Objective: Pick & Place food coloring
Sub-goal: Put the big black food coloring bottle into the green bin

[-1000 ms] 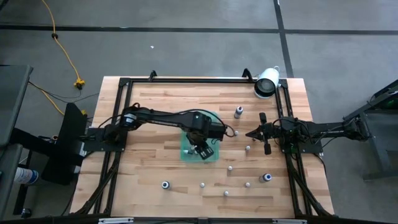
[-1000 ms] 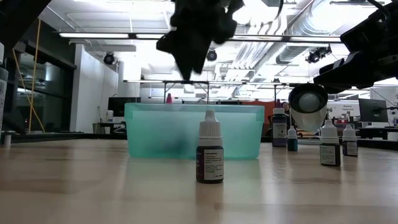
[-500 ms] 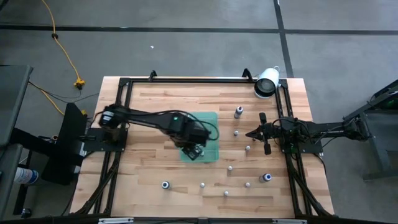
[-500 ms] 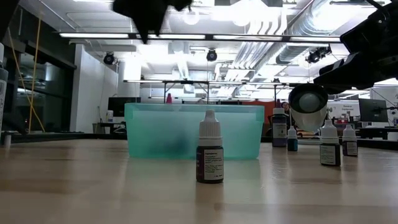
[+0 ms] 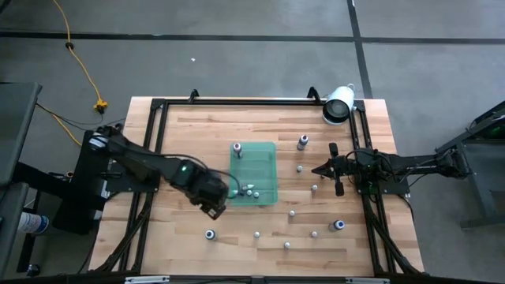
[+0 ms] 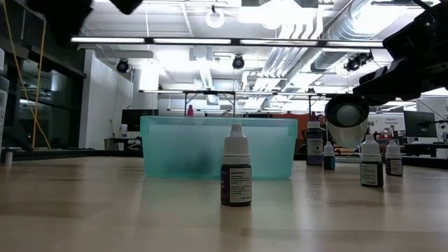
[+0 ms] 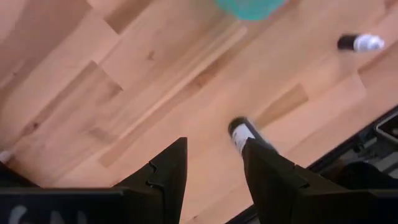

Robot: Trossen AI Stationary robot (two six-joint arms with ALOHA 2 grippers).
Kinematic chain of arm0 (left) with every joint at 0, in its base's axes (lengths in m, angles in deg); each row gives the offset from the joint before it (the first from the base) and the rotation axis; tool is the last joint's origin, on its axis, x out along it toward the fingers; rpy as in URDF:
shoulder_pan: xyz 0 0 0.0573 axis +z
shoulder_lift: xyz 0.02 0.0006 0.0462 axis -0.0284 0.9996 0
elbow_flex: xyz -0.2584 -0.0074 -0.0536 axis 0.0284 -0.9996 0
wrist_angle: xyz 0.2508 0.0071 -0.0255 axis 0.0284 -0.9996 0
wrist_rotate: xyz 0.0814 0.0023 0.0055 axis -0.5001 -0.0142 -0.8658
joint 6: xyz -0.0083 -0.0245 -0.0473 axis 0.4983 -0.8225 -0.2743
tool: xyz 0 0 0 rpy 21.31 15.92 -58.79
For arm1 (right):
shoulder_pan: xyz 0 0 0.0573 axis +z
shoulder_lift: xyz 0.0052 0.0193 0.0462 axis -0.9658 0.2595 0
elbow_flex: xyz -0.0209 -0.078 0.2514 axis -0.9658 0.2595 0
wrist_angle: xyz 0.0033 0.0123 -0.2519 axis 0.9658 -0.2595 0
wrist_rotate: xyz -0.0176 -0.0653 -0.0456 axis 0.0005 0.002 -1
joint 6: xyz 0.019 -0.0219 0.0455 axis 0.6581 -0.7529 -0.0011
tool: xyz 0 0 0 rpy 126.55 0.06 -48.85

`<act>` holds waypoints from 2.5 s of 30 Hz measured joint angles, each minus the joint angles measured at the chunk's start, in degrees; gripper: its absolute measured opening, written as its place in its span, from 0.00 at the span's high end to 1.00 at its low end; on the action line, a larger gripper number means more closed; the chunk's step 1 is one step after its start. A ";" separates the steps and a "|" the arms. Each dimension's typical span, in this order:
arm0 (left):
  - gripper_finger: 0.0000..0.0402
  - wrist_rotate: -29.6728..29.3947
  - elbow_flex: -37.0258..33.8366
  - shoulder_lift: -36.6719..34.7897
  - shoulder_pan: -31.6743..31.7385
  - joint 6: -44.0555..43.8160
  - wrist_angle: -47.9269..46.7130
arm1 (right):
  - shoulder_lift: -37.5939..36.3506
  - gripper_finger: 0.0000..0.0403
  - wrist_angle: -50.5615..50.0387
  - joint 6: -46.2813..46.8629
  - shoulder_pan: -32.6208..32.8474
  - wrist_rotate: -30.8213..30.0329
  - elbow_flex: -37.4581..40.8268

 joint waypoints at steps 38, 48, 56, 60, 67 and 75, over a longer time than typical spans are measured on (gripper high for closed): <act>0.63 -2.13 7.40 9.06 -14.09 2.56 6.54 | -0.03 1.00 -0.15 0.00 -0.01 0.00 0.00; 0.63 -2.05 17.99 17.89 -12.88 3.11 -4.33 | -0.03 1.00 -0.14 -0.01 -0.01 0.01 0.00; 0.63 -2.84 20.87 20.65 -12.21 2.16 -4.71 | -0.03 1.00 -0.16 0.00 0.00 -0.01 0.01; 0.63 -4.55 20.87 20.65 -12.21 1.99 -6.02 | -0.03 1.00 -0.16 0.00 0.00 0.01 0.00; 0.63 -4.88 20.87 20.65 -12.23 2.23 -7.14 | -0.03 1.00 -0.16 0.00 -0.01 0.00 0.01; 0.63 -3.18 18.30 20.66 -12.24 2.82 -4.11 | -0.03 1.00 -0.16 0.00 0.00 -0.01 0.01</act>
